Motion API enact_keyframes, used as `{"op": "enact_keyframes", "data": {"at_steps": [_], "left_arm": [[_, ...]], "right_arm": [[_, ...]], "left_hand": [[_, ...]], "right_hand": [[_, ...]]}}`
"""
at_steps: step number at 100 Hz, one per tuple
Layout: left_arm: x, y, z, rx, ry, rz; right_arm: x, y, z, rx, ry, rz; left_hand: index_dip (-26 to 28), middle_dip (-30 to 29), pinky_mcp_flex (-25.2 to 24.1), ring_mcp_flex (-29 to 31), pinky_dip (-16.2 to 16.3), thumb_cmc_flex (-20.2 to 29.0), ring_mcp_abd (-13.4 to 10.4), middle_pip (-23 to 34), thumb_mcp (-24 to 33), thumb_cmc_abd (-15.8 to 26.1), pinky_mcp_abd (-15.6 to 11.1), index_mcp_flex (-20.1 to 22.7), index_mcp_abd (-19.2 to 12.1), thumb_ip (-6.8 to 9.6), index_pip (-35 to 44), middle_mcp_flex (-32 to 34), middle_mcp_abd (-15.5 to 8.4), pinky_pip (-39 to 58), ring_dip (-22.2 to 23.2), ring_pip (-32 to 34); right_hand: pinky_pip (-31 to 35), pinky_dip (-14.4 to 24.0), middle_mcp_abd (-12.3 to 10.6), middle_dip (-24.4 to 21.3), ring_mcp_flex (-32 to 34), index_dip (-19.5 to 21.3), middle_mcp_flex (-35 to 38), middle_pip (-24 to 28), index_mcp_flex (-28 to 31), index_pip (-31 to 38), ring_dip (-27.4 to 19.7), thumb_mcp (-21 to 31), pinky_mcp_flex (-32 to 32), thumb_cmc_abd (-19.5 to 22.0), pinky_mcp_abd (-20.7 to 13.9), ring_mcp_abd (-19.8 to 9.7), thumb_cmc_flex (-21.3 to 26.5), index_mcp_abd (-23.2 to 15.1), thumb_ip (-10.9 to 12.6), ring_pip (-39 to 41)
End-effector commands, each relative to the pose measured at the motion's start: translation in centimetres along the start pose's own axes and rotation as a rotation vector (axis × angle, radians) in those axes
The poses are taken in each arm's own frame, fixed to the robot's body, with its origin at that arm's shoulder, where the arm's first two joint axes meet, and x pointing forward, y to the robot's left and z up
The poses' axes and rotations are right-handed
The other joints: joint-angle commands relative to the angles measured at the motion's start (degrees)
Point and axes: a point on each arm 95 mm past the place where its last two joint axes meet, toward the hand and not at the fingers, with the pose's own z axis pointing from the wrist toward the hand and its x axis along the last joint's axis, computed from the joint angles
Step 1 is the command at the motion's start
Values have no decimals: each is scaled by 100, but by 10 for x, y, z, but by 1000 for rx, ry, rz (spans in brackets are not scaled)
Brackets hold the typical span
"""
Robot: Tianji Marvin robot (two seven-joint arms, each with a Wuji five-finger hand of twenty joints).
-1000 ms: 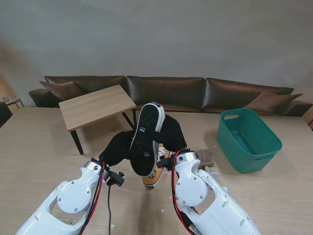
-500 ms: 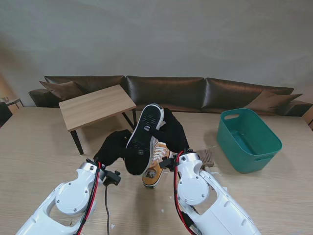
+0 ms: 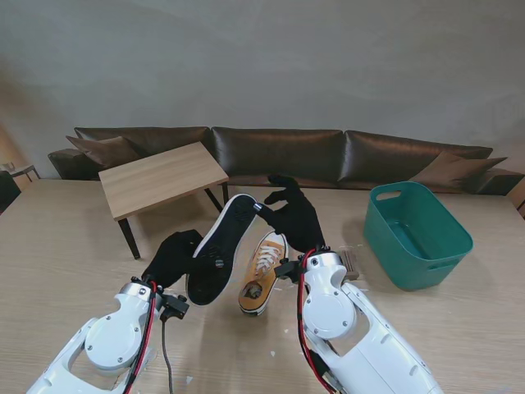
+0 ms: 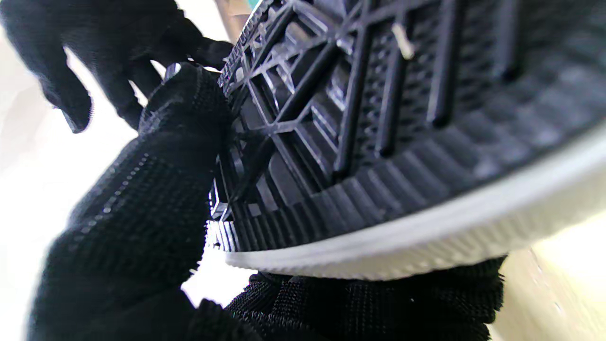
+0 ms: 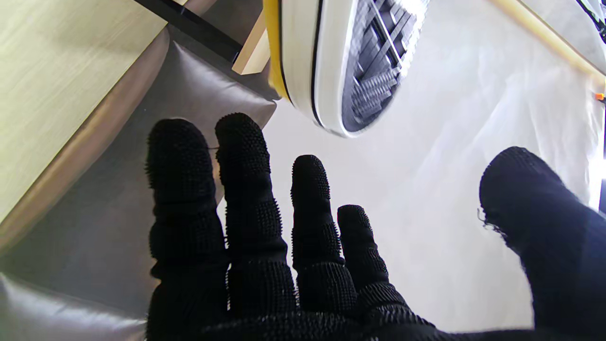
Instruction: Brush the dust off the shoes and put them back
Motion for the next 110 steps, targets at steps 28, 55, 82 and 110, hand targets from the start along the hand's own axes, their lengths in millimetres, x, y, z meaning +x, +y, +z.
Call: {"op": "enact_keyframes", "data": {"at_steps": [28, 55, 82, 110], "left_arm": [[-25, 3, 3, -1, -150, 82], [-44, 9, 15, 8, -254, 125], [-51, 19, 32, 9, -320, 157], [-58, 27, 40, 27, -385, 195]], "right_arm": [[-29, 2, -19, 48, -51, 2], [-49, 4, -38, 87, -88, 20], [-61, 3, -49, 95, -126, 65], [-67, 4, -54, 97, -145, 93]], "left_hand": [[516, 73, 79, 574, 76, 1181, -740, -68, 1600, 597, -317, 165, -494, 754, 1137, 129, -316, 150, -32, 350], [537, 97, -12, 559, 106, 1239, -645, -90, 1556, 651, -282, 136, -423, 742, 1113, 79, -230, 222, -23, 333], [545, 114, -102, 534, 123, 1277, -586, -144, 1481, 676, -206, 115, -365, 712, 1096, -2, -141, 251, -12, 259], [361, 379, -231, 518, 120, 1233, -784, -343, 1356, 624, -295, 71, -286, 610, 1035, -413, 9, 288, 105, 84]], "right_hand": [[-180, 94, 23, -104, -73, -91, -21, -113, 273, 72, -52, -142, -2876, 344, 91, 128, -34, -291, 174, 46], [-197, 112, 54, -98, -51, -90, 30, -148, 322, 43, -54, -144, -2875, 391, 119, 161, -22, -247, 189, 31], [-218, 126, 86, -86, -65, -82, 42, -166, 343, 17, -49, -121, -2894, 429, 126, 214, -9, -237, 196, 22], [-235, 143, 116, -76, -72, -67, 47, -172, 358, -1, -41, -93, -2909, 450, 134, 224, 7, -218, 196, 30]]}}
